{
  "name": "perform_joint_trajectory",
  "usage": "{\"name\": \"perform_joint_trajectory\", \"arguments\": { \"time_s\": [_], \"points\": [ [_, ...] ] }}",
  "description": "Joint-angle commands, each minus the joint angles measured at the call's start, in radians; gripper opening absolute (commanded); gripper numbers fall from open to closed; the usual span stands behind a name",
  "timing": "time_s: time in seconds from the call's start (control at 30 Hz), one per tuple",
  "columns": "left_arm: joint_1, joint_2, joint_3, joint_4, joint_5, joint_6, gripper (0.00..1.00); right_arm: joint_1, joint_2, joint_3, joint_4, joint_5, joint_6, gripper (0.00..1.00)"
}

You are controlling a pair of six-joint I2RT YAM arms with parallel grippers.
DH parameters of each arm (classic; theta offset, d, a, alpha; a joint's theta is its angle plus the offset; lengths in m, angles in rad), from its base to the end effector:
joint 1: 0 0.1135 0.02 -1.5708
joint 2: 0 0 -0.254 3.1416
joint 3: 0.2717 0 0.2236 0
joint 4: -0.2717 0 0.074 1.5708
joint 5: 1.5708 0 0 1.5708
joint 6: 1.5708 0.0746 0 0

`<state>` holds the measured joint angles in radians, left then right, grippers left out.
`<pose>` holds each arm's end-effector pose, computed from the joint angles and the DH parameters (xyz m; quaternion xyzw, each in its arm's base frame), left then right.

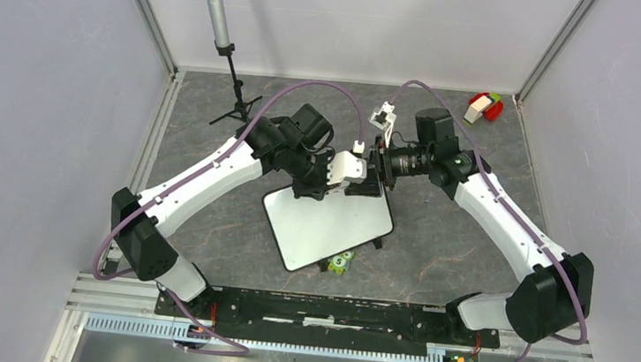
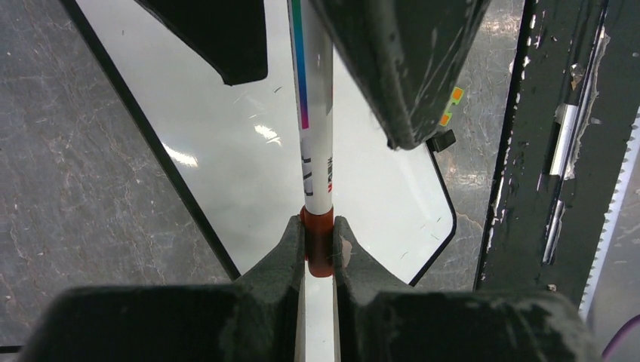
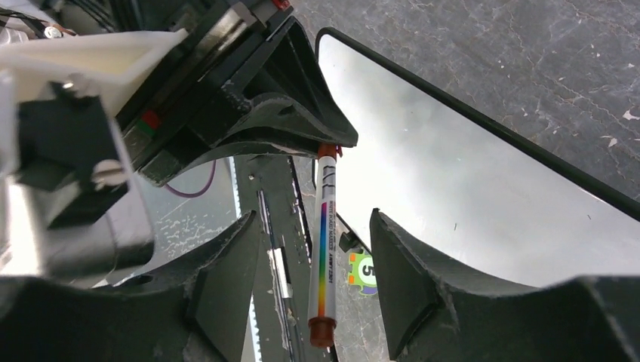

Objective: Write a sentence on the whiteboard
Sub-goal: Open the whiteboard marker at the center of the board.

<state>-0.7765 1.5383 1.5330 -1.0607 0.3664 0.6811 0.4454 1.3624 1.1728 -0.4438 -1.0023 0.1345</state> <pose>0.1931 -0.2272 0.3005 0.6680 0.6799 -0.1879 0.2369 0.2277 0.1784 0.3128 -0.3355 0.7394 0.5240 0.2571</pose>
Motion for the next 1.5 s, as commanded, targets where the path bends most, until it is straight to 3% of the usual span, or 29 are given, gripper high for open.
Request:
{"name": "perform_joint_trajectory", "arguments": {
  "time_s": [0.0, 0.23, 0.8, 0.97, 1.07, 1.2, 1.37, 1.47],
  "points": [
    [-0.004, 0.012, 0.055, 0.008, -0.013, 0.011, 0.02, 0.012, 0.027, 0.062, -0.059, 0.025, -0.050, 0.60],
    [-0.011, 0.020, 0.057, 0.007, -0.016, 0.028, 0.02, 0.035, 0.047, 0.078, -0.078, 0.029, -0.068, 0.45],
    [-0.036, 0.032, 0.082, 0.006, -0.051, 0.008, 0.02, 0.066, 0.040, 0.043, -0.038, 0.040, -0.024, 0.25],
    [-0.044, 0.029, 0.082, 0.007, -0.053, 0.010, 0.04, 0.065, 0.044, 0.044, -0.034, 0.037, -0.018, 0.00],
    [-0.042, 0.020, 0.088, 0.006, -0.072, -0.021, 0.20, 0.061, 0.043, 0.052, -0.041, 0.032, -0.023, 0.00],
    [0.017, -0.050, 0.065, 0.027, 0.013, -0.047, 0.58, 0.026, 0.049, 0.079, -0.041, -0.012, -0.021, 0.00],
    [0.246, -0.206, -0.076, 0.225, 0.312, -0.212, 0.81, -0.011, 0.025, 0.091, 0.071, -0.073, 0.054, 0.00],
    [0.308, -0.278, -0.153, 0.318, 0.430, -0.278, 0.85, -0.013, -0.004, 0.061, 0.220, -0.095, 0.174, 0.00]
  ]
}}
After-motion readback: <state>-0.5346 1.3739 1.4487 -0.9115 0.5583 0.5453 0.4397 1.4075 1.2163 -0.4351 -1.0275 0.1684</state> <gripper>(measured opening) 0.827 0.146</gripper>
